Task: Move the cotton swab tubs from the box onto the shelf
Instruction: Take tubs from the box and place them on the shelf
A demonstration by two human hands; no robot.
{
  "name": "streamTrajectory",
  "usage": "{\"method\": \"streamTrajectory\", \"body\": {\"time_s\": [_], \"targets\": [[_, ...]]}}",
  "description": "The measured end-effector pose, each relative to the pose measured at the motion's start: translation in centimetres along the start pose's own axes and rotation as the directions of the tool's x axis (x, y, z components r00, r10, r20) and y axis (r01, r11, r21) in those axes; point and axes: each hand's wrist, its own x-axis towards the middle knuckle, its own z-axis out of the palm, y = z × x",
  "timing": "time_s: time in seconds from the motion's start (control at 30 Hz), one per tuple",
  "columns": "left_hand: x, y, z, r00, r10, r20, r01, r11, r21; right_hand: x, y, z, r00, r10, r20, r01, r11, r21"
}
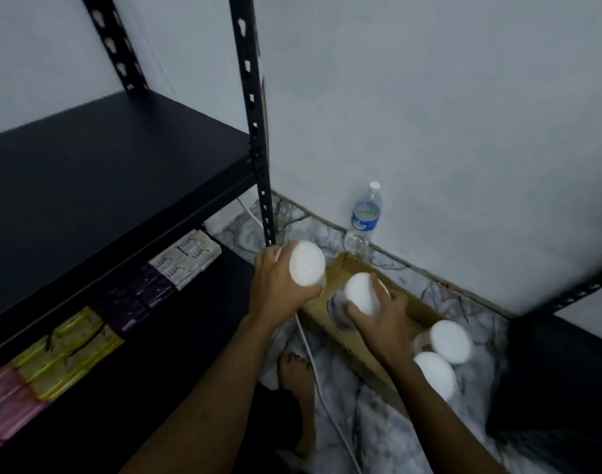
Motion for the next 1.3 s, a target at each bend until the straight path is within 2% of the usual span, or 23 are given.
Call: {"method": "streamTrajectory", "body": {"time_s": [0.1, 0.23, 0.33, 0.47, 0.67, 0.9, 1.0, 1.2, 1.23, 1.3], "targets": [[-1.6, 1.8, -4.3, 0.977, 0.009, -0.213, -0.029, 0.996, -0.09, -0.2, -3.9, -1.7, 0.992, -0.125, 0.02, 0.125, 0.992, -0.005], [-4.0, 3.8, -9.9, 0.924, 0.035, -0.38, -0.105, 0.98, -0.167, -1.0, -9.4, -3.1, 0.95, -0.31, -0.026, 0.311, 0.95, 0.036], [-6.2, 4.7, -14.4, 0.865, 0.057, -0.499, -0.156, 0.975, -0.16, -2.4, -14.3, -3.8, 0.896, -0.442, -0.034, 0.443, 0.894, 0.061], [-9.2, 4.2, -20.8, 0.759, 0.065, -0.647, -0.188, 0.974, -0.123, -4.7, -20.9, -2.9, 0.783, -0.621, 0.007, 0.619, 0.781, 0.084], [-13.8, 0.6, -28.9, 0.641, 0.001, -0.767, -0.049, 0.998, -0.039, -8.3, -29.5, 1.3, 0.603, -0.783, 0.154, 0.764, 0.622, 0.171], [-20.2, -4.0, -35.1, 0.539, -0.057, -0.84, 0.151, 0.988, 0.03, -13.6, -35.5, 8.6, 0.404, -0.845, 0.351, 0.84, 0.495, 0.223], [-21.2, -5.8, -36.6, 0.557, -0.081, -0.826, 0.219, 0.974, 0.051, -15.1, -37.3, 11.6, 0.376, -0.84, 0.391, 0.838, 0.488, 0.243], [-20.0, -8.9, -38.4, 0.697, -0.151, -0.701, 0.389, 0.901, 0.193, -15.1, -38.8, 17.1, 0.373, -0.788, 0.49, 0.839, 0.512, 0.184], [-19.4, -9.2, -38.9, 0.71, -0.141, -0.69, 0.419, 0.872, 0.252, -14.8, -39.0, 17.8, 0.372, -0.782, 0.5, 0.836, 0.516, 0.185], [-18.0, -9.2, -40.2, 0.741, -0.099, -0.665, 0.494, 0.75, 0.439, -14.2, -39.7, 19.1, 0.373, -0.782, 0.499, 0.839, 0.514, 0.178]]}}
